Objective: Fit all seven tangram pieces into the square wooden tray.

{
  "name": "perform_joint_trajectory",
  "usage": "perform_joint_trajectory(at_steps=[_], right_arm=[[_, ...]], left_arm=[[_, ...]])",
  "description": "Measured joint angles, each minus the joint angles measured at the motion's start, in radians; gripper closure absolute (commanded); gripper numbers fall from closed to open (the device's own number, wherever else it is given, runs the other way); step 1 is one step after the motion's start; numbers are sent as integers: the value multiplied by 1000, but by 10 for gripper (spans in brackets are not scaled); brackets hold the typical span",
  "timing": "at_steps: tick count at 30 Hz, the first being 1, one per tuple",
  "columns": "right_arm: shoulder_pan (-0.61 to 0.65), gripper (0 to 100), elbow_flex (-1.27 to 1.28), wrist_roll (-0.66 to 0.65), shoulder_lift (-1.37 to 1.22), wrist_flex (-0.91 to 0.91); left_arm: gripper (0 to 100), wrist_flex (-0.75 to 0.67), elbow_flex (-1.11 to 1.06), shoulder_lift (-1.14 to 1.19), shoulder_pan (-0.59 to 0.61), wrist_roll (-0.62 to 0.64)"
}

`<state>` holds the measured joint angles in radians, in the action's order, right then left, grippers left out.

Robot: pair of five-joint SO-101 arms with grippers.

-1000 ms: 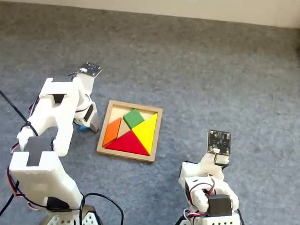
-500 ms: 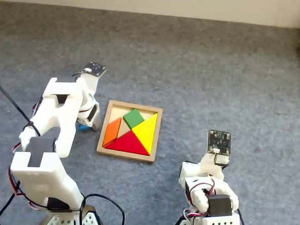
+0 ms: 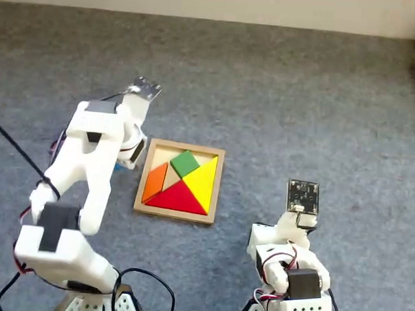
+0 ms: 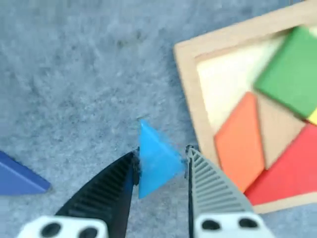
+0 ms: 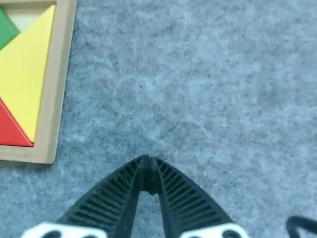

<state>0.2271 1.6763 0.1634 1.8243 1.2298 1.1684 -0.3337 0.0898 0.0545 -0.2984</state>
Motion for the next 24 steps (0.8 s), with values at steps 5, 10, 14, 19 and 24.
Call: perform_joint_trajectory(at_steps=[5,10,14,19,24], right_arm=[[0,995,0,0,0,0],[0,995,0,0,0,0],[0,995,0,0,0,0],[0,995,0,0,0,0],[0,995,0,0,0,0]], left_arm=[[961,0,0,-61,-52,-68],[966,0,0,-61,-115,-245],[966,-25,0,-61,-169,-324],[966,-55,0,-61,-235,-459],[966,-72,0,-61,-322,-620]])
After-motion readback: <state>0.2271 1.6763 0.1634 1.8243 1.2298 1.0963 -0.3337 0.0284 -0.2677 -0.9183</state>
